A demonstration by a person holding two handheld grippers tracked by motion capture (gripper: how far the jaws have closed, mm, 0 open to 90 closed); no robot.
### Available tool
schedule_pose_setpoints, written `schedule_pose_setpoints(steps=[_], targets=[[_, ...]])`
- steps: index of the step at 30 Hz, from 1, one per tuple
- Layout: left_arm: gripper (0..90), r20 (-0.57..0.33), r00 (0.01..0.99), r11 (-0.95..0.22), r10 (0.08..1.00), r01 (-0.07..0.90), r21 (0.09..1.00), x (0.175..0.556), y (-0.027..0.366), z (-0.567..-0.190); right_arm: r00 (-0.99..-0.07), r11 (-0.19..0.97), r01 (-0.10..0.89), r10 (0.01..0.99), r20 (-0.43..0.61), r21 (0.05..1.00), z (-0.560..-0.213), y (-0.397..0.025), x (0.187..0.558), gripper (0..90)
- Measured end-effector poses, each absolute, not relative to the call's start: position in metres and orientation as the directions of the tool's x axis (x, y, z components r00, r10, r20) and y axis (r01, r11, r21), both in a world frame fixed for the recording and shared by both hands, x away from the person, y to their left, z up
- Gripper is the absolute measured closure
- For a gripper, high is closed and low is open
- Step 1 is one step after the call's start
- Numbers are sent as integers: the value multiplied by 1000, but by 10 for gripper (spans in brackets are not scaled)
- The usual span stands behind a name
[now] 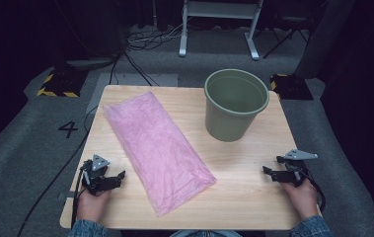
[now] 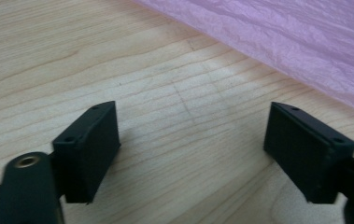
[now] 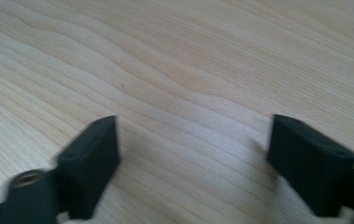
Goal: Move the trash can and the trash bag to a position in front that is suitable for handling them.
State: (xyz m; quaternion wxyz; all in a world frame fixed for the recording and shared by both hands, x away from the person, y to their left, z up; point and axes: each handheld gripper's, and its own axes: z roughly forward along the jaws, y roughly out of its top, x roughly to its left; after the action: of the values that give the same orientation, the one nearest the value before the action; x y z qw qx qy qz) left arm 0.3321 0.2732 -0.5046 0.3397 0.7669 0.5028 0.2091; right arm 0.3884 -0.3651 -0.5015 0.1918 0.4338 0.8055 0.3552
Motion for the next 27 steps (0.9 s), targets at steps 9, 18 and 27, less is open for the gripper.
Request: schedule_pose_setpoints(steps=[9,18,27], targets=[[278,-61,451,-275,891,640,718,333,276,-500,-539,317,610,838,87,726,-473,-365,395,331],[289,-16,466,-308,885,609,731,336,272,-504,-567,299,516,821,59,803,-405,-365,408,226],[276,-15,459,-302,888,609,733,337,269,-505,-565,332,449,825,-24,830,-360,-348,432,211]])
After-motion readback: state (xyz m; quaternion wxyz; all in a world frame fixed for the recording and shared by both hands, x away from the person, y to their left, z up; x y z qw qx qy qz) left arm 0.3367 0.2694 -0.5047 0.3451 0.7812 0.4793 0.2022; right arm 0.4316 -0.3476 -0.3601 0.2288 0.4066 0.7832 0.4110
